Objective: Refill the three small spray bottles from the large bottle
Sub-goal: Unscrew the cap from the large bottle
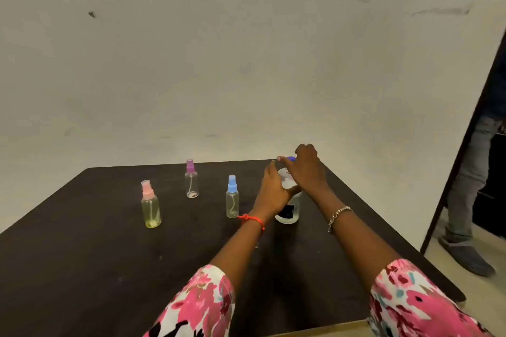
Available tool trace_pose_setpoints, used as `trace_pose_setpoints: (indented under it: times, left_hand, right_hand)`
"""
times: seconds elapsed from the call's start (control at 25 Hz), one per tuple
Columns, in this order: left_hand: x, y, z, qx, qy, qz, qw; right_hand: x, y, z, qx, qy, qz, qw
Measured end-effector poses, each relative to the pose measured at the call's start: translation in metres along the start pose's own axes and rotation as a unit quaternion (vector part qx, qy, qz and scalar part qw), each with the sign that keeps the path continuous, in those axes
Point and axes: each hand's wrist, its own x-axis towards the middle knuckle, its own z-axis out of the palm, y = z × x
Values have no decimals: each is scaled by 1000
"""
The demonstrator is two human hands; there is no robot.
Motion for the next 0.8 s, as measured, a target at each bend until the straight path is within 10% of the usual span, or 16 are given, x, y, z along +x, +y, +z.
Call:
trace_pose_setpoints:
  times: [0.4,0.8]
  left_hand:
    - [20,-11,20,-80,89,-30,992]
    - [16,-13,16,-83,94,-19,992]
  right_hand:
    - [42,5,-27,-86,-243,-84,962]
    - [46,-5,-14,-144,-228,-68,960]
